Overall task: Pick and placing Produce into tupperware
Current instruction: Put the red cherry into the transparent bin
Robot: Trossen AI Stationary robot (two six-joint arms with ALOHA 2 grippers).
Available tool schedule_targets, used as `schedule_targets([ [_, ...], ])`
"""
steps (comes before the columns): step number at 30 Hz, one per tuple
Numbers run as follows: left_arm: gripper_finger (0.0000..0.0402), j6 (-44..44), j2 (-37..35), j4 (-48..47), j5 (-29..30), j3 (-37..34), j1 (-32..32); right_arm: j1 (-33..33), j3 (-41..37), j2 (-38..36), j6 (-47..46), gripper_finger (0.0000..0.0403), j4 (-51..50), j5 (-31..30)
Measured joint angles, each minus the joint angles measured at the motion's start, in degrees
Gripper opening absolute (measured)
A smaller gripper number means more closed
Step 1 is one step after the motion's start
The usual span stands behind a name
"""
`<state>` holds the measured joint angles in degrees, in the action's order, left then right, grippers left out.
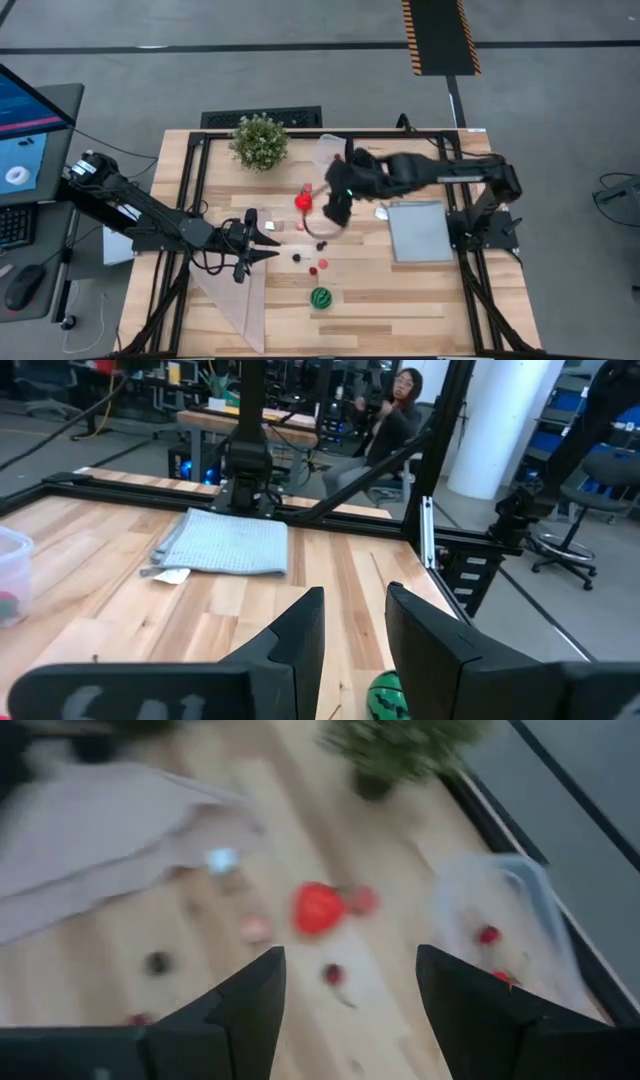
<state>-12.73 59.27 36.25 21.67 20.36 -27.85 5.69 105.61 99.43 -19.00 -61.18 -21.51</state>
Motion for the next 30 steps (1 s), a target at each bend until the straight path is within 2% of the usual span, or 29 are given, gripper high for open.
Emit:
schedule_targets([
  [4,0.0097,0.0,0.0,0.3,0.0,0.0,-1.0,6.7,-3.5,-2.7,-0.7,0.0249,4.5,-1.5],
  [8,0.0097,0.0,0.0,0.8,0.6,0.0,-1.7,12.2,-10.5,-5.6,-3.8,0.0249,9.9,-5.6],
  [16,0.0097,2.5,0.0,0.5,1.8,0.0,-1.8,20.1,-23.8,-6.5,-7.6,0.0249,24.1,-9.0],
  [24,0.0097,2.7,0.0,0.5,4.7,0.0,-1.8,21.6,-35.9,-6.3,-7.8,0.0249,40.9,-10.2],
  [27,0.0097,2.7,0.0,0.5,4.7,0.0,-1.8,20.7,-38.2,-6.3,-9.9,0.0249,41.7,-10.2],
  [30,0.0097,2.7,0.0,0.5,4.7,0.0,-1.8,19.6,-40.2,-6.3,-15.9,0.0249,41.7,-9.9],
])
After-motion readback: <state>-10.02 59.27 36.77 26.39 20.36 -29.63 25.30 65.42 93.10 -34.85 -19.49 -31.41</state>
